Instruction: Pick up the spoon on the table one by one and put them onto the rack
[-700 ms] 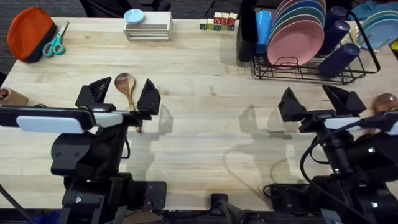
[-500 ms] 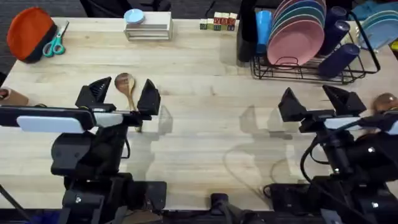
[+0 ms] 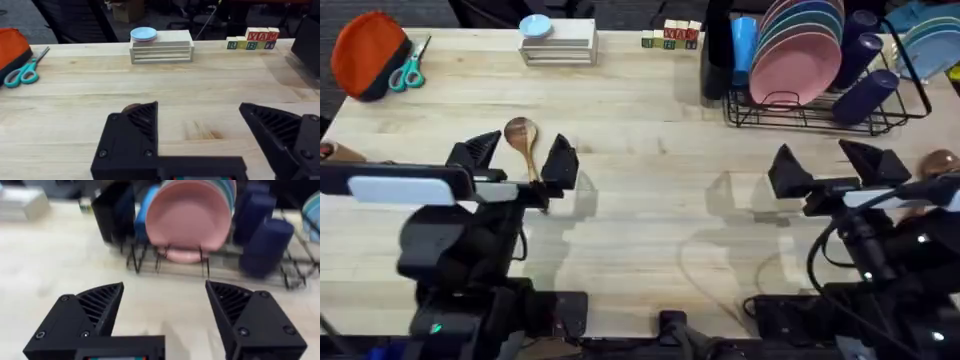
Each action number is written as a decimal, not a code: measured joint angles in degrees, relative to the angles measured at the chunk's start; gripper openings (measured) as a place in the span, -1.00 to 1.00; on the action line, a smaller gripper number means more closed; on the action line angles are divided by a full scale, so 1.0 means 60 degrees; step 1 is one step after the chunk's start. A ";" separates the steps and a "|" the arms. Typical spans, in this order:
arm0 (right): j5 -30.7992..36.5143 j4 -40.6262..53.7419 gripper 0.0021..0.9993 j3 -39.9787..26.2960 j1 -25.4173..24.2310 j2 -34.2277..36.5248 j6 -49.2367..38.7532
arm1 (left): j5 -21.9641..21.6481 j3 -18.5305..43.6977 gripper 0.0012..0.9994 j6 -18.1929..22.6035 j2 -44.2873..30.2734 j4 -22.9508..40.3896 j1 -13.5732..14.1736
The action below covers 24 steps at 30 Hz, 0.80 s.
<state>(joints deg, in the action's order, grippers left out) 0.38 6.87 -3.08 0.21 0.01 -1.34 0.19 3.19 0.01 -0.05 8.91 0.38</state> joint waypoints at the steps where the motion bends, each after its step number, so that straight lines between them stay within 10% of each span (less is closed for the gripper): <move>1: 0.0004 0.0397 0.99 -0.0186 0.0000 0.0000 -0.0025 | -0.0004 0.0217 0.99 0.0000 -0.0004 0.0293 0.0004; 24: -0.0036 0.5390 0.99 -0.8607 0.0000 0.6045 -0.0431 | -0.0051 0.9467 0.99 0.0004 -0.6591 0.6373 0.0000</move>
<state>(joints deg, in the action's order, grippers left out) 0.16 39.21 -54.72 0.21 36.28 -3.92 -0.12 59.99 0.03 -39.60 47.15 0.38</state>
